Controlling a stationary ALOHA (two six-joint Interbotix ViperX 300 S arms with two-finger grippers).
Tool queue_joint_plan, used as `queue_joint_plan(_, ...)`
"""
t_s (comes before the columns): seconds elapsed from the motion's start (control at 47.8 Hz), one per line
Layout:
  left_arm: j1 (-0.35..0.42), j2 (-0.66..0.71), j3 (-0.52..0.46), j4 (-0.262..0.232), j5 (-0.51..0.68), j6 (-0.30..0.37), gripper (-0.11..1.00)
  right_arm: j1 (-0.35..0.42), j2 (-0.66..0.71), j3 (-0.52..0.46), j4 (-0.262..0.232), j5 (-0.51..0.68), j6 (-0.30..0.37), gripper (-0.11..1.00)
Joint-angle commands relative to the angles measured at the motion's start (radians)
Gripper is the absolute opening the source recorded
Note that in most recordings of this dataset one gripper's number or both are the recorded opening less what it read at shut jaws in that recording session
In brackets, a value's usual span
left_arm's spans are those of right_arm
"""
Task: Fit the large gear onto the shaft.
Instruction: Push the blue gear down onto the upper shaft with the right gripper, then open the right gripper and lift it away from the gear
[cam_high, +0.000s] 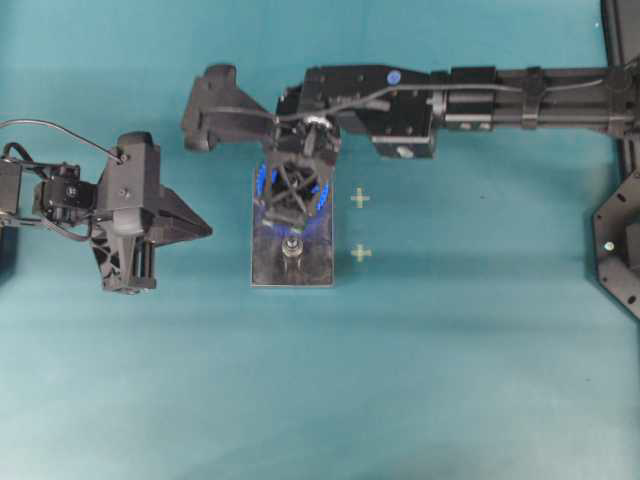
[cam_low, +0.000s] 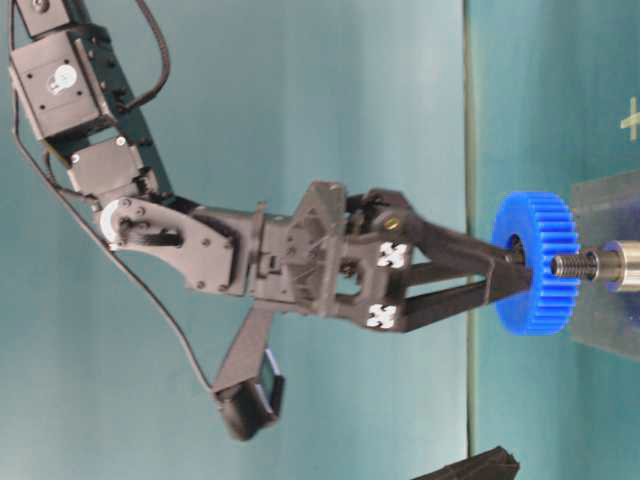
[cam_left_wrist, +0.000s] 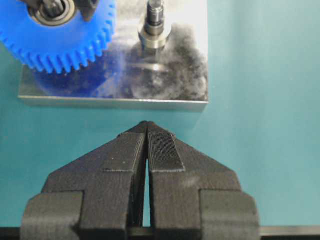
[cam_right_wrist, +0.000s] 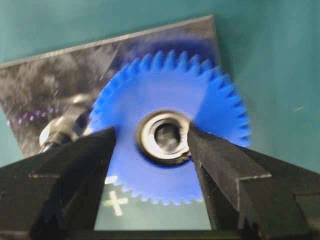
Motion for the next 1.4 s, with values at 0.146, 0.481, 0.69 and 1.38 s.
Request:
queue_joint_plan(0.146, 0.0, -0.006, -0.008, 0.003, -0.008, -0.002, 0.0, -0.021, -0.054, -0.028, -0.002, 0.002, -0.011, 0.71)
queue_joint_plan(0.481, -0.002, -0.006, -0.006, 0.003, -0.018, -0.003, 0.0, -0.025, -0.06, -0.015, 0.0, 0.003, -0.009, 0.71)
queue_joint_plan(0.69, 0.0, -0.006, -0.006, 0.002, -0.023, -0.003, 0.0, -0.026, -0.051, -0.009, 0.003, -0.005, -0.009, 0.71)
queue_joint_plan(1.38, -0.002, -0.006, -0.009, 0.003, -0.023, -0.023, 0.0, -0.032, -0.018, -0.005, 0.075, -0.008, -0.011, 0.7)
